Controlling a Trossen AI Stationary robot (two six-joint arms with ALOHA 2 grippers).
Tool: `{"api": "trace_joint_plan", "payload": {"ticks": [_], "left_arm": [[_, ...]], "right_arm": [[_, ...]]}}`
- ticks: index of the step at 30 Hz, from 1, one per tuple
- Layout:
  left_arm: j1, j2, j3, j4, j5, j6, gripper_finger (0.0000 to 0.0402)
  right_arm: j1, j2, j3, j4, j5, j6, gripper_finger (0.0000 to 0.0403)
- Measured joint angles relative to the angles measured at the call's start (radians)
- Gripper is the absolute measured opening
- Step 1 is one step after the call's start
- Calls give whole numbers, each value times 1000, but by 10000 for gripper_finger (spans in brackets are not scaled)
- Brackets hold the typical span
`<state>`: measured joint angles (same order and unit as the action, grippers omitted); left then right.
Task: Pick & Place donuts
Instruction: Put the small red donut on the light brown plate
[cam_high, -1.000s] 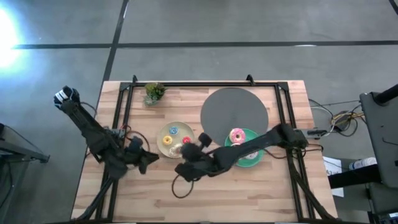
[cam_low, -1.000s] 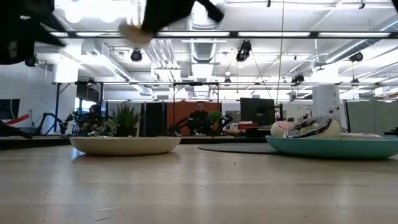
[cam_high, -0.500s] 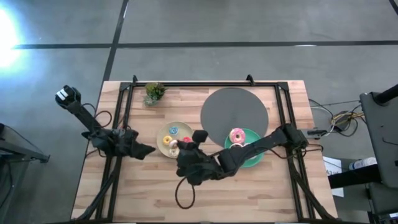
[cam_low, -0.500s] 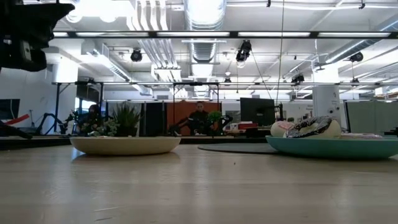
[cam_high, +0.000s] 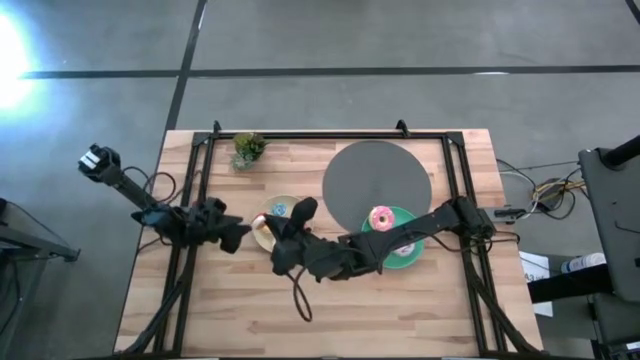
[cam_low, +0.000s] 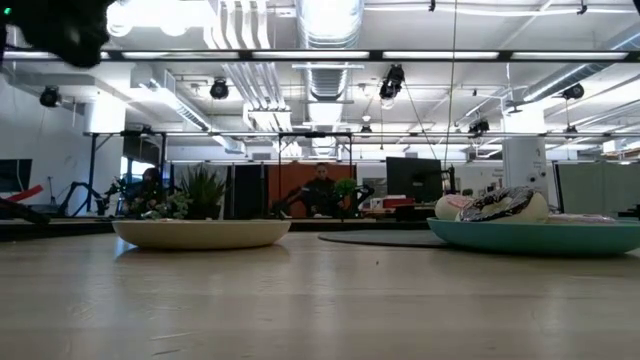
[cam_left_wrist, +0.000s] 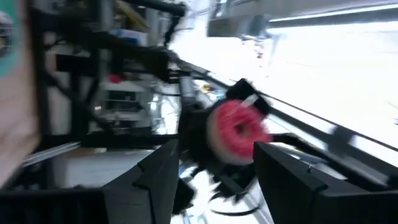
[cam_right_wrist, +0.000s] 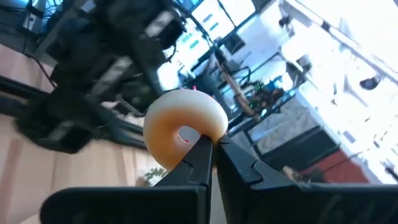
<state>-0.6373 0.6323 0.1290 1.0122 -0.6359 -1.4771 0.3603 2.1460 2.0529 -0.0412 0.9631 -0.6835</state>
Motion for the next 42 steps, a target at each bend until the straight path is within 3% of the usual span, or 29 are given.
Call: {"api": "trace_joint_plan", "payload": {"ticks": [11,26,42], "left_arm": [[182,58,212,-143,254,51,181],[230,121,284,-139,339,9,181],[230,143,285,-34,338,26,181]], "right_arm": [[2,0,0,287,-21,-351,9],[2,1,0,437,-56,-546,9],[-8,1,-2,445,-81,-513,9]]}}
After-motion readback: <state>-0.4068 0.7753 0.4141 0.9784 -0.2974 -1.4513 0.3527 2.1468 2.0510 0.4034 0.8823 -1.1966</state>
